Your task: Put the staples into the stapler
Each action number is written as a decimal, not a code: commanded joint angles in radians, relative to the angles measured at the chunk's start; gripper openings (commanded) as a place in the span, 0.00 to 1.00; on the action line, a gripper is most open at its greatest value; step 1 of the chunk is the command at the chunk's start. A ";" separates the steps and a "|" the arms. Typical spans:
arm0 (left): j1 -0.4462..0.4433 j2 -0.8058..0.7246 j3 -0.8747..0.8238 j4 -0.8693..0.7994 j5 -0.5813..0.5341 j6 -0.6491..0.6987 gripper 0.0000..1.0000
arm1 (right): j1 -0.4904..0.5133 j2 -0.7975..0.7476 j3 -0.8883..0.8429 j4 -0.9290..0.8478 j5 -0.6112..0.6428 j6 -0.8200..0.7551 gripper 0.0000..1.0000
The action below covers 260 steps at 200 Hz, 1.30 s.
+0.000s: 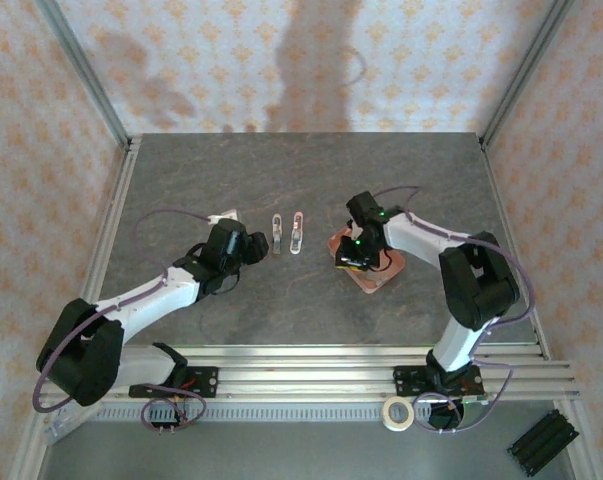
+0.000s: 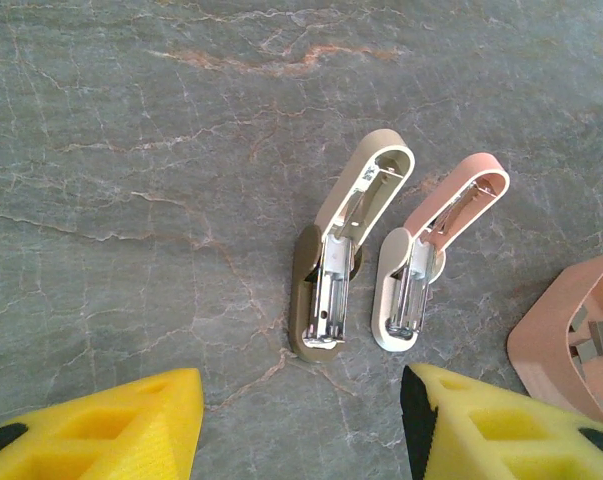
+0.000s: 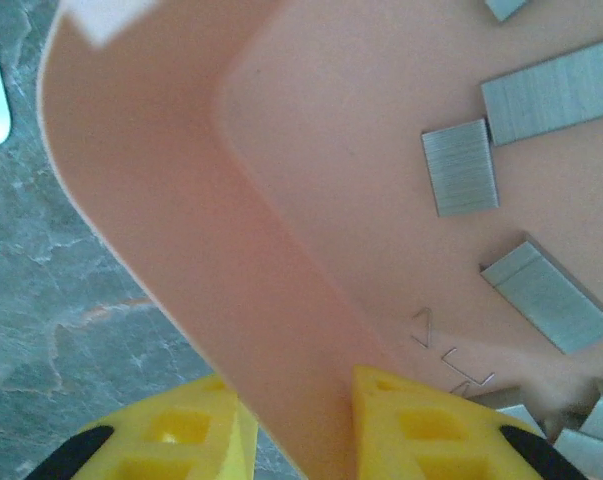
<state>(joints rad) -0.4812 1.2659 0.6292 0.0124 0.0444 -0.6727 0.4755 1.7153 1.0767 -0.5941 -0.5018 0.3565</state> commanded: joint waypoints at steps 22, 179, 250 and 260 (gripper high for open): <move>0.011 -0.026 -0.001 -0.002 -0.027 0.014 0.56 | 0.020 -0.054 -0.034 0.063 0.031 0.107 0.25; 0.013 -0.058 -0.013 -0.032 -0.044 0.026 0.56 | -0.001 -0.026 0.170 -0.314 0.304 -0.261 0.38; 0.012 -0.056 -0.002 -0.048 -0.053 0.026 0.56 | -0.005 0.091 0.189 -0.263 0.257 -0.283 0.40; 0.012 -0.051 0.001 -0.048 -0.052 0.026 0.56 | -0.006 0.101 0.193 -0.260 0.260 -0.287 0.40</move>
<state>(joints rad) -0.4755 1.2251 0.6289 -0.0105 0.0216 -0.6544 0.4767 1.7901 1.2324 -0.8562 -0.2459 0.0952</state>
